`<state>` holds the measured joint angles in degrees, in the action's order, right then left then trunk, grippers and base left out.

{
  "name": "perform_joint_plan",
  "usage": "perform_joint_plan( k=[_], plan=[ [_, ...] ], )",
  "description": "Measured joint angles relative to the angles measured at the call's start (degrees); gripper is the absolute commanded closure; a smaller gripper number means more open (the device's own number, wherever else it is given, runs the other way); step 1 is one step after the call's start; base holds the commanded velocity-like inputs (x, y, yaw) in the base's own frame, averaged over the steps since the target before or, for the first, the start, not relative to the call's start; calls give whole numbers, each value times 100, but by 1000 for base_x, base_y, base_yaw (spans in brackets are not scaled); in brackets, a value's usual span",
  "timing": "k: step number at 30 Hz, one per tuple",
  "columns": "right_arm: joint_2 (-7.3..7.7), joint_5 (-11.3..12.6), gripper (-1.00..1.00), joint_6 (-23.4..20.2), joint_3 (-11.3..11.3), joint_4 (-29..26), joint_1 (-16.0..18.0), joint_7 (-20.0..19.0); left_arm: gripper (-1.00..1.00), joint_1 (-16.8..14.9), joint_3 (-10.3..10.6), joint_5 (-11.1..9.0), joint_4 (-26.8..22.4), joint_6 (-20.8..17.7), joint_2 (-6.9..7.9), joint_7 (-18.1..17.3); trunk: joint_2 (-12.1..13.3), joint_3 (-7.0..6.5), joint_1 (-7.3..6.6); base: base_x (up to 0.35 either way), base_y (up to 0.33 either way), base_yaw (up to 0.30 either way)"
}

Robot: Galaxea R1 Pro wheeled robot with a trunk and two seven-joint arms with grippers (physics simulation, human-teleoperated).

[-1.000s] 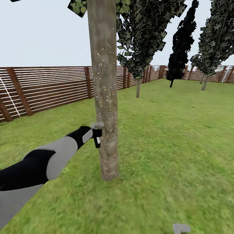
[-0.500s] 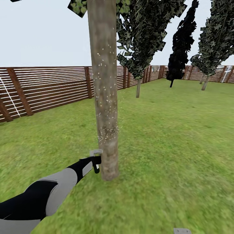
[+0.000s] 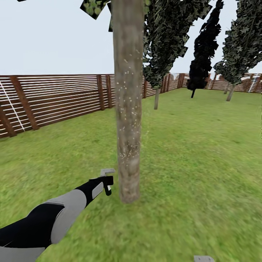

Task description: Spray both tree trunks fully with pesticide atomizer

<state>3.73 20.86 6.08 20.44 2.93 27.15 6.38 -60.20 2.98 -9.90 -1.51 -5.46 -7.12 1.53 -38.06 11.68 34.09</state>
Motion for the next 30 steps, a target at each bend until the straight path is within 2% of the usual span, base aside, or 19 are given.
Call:
perform_joint_plan(
  k=[10, 30],
  plan=[
    [-7, 1, -100, -4, 0, -1, -1, -5, 100, -1, -1, 0, 1, -4, -1, -9, 0, 0, 1, 105, 343, -276],
    [-9, 0, -100, -4, 0, 0, 0, -5, 100, 0, 0, 0, 2, -9, 0, -9, 0, 0, 1, 1, 350, -153]
  ],
)
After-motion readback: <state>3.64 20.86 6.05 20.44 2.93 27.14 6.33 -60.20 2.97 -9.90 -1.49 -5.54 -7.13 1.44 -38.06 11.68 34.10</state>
